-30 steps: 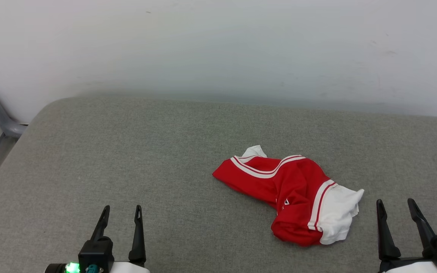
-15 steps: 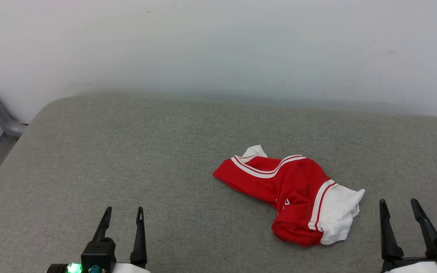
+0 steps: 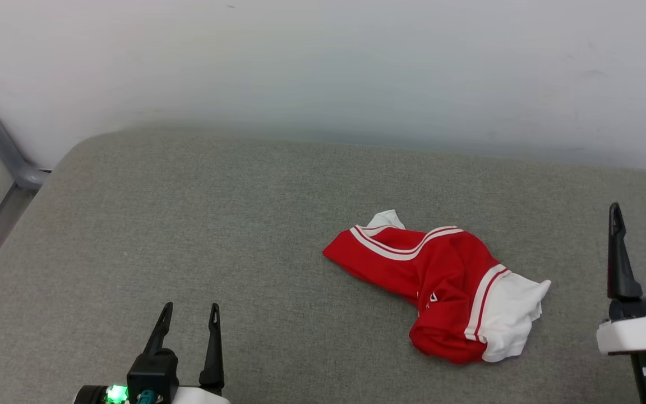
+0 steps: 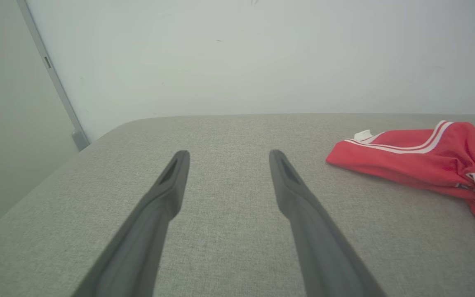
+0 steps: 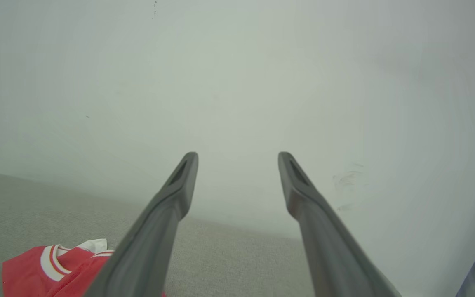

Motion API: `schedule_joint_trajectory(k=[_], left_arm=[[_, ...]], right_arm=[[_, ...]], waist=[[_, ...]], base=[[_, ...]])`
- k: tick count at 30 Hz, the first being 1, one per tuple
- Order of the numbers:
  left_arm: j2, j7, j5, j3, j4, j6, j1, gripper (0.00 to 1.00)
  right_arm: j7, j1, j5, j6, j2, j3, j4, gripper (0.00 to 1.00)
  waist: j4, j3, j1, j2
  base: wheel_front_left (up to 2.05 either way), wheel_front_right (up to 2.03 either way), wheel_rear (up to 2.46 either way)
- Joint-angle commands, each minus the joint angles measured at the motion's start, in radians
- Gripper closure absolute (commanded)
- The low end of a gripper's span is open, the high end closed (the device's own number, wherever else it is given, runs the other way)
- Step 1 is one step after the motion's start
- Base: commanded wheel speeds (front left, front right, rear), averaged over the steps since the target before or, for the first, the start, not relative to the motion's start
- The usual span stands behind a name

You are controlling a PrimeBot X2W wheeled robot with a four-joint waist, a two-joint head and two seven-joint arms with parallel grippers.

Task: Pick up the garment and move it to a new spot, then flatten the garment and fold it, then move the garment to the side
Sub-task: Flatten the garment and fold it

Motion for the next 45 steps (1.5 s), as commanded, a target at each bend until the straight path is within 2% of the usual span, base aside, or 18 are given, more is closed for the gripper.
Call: schedule_joint_trajectory(k=[1,5,8,17,23,26,30,34,45], left_arm=[[-0.001,-0.003,0.006,0.004,-0.002,-0.002,-0.011,0.00],[-0.007,-0.003,0.010,0.002,0.002,-0.008,-0.021,0.00],[-0.011,-0.003,0.010,0.003,0.001,-0.009,-0.024,0.00],[-0.024,-0.003,0.012,0.002,-0.012,-0.015,-0.058,0.00],[-0.029,-0.003,0.014,-0.009,-0.020,-0.015,-0.093,0.00],[-0.033,-0.003,0.012,-0.016,-0.023,-0.012,-0.111,0.00],[-0.037,-0.003,0.004,-0.026,-0.025,-0.009,-0.137,0.00],[-0.039,-0.003,0.002,-0.036,-0.023,-0.007,-0.155,0.00],[-0.042,-0.003,-0.015,-0.058,-0.022,0.005,-0.191,0.00]], right_arm=[[-0.003,-0.027,-0.003,-0.001,-0.023,0.012,0.009,0.00],[0.002,-0.091,0.020,-0.001,-0.100,0.071,0.079,0.00],[0.066,-0.148,0.059,-0.001,-0.164,0.140,0.122,0.00],[0.475,-0.254,0.328,-0.001,-0.394,0.382,0.148,0.00],[0.759,-0.287,0.480,-0.001,-0.555,0.547,0.142,0.00],[0.862,-0.312,0.534,-0.001,-0.624,0.610,0.133,0.00],[0.935,-0.351,0.586,-0.001,-0.674,0.679,0.146,0.00],[0.960,-0.380,0.612,-0.001,-0.693,0.720,0.174,0.00],[0.972,-0.390,0.702,0.000,-0.681,0.915,0.299,0.00]], waist=[[0.003,0.005,-0.0001,0.0000],[0.010,0.014,-0.0001,0.0000],[0.014,0.022,-0.0001,0.0000],[0.023,0.093,-0.0001,0.0000],[0.035,0.148,-0.0001,0.0000],[0.043,0.179,-0.0001,0.0000],[0.057,0.221,-0.0001,0.0000],[0.072,0.249,-0.0001,0.0000],[0.106,0.315,-0.0001,0.0000]], base=[[0.00,0.00,0.00],[0.00,0.00,0.00],[0.00,0.00,0.00],[0.00,0.00,0.00],[0.00,0.00,0.00],[0.00,0.00,0.00],[0.00,0.00,0.00],[0.00,0.00,0.00],[0.00,0.00,0.00]])
